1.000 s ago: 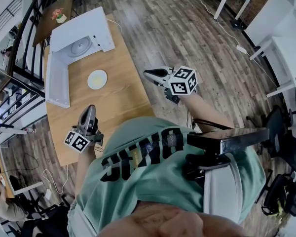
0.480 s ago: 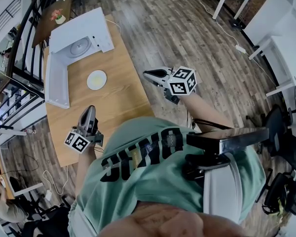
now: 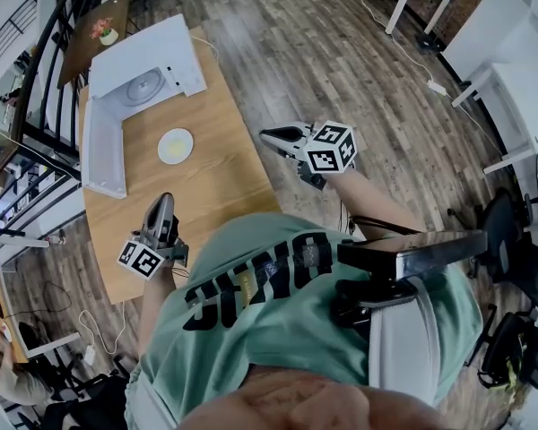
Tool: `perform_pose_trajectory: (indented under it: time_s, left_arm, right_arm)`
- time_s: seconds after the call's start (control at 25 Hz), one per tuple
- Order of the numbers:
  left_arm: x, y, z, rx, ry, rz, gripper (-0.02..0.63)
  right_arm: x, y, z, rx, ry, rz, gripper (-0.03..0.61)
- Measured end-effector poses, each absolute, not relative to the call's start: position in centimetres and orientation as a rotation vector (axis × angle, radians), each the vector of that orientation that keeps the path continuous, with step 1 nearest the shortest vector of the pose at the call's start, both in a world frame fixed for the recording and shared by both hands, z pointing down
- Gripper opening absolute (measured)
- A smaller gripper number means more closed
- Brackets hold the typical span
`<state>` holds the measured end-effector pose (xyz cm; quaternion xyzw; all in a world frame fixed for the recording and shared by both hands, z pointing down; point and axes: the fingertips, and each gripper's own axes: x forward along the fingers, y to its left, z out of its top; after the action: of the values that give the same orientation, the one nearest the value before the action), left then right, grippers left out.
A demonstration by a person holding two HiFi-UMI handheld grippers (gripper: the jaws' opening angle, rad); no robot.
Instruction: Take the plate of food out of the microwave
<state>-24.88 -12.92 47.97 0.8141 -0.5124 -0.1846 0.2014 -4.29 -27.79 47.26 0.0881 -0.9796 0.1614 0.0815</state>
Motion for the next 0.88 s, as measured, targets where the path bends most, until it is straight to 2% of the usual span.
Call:
perform_pose_trajectory:
  time_s: [0.56,0.88]
  left_arm:
    - [-24.84,-12.94,47.96,2.279,-1.429,-0.512,0.005]
    - [-24.84,-12.94,47.83,2.279,-1.429,-0.510,0.005]
  right_arm:
    - [-3.99,-28.23,47.25,0.298,-2.943,0.511,0.006]
    - [-3.78,-28.29,47.64,0.338,-2.906,0.416,0.006]
